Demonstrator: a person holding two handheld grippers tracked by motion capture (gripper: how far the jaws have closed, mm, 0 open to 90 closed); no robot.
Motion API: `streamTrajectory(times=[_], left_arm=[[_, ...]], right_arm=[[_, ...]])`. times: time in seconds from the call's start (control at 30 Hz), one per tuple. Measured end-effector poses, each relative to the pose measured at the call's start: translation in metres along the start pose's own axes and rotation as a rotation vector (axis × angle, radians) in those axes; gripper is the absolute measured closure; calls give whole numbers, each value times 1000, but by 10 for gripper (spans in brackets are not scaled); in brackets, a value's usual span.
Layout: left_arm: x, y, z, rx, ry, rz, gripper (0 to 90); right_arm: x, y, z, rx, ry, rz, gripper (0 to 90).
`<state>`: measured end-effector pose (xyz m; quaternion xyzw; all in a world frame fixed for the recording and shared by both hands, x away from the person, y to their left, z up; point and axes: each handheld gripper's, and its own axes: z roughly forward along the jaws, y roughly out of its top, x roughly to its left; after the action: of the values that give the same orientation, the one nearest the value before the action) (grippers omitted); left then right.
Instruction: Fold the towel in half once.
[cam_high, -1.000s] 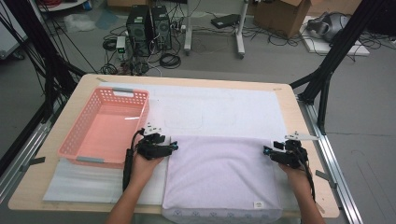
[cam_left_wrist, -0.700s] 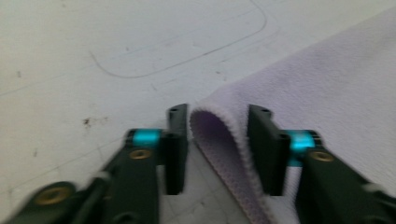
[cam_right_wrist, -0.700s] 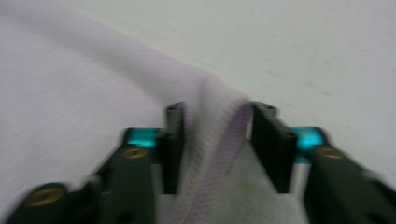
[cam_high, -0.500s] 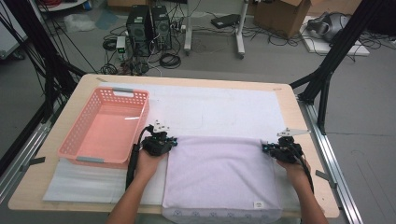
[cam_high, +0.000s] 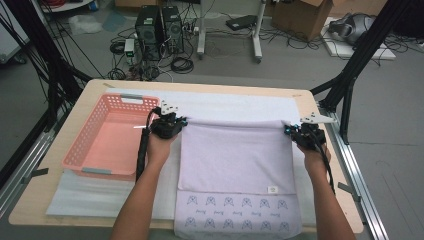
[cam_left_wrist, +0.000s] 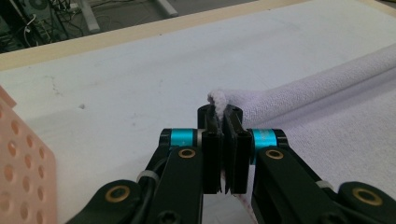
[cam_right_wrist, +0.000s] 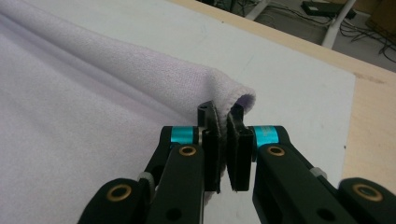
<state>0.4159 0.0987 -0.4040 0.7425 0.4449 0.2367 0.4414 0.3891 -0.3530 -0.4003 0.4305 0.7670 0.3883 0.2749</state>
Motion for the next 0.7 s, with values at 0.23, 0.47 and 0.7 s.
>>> streamTrajectory(times=[0.23, 0.47, 0.7], left_arm=[[13, 24, 9, -35, 13, -26, 868], [14, 31, 13, -64, 14, -79, 850], [9, 6, 9, -27, -52, -169, 479]], right_arm=[[-11, 16, 16, -40, -20, 52, 864], [-12, 30, 24, -74, -69, 82, 854], [-9, 22, 28, -13, -15, 154, 585]])
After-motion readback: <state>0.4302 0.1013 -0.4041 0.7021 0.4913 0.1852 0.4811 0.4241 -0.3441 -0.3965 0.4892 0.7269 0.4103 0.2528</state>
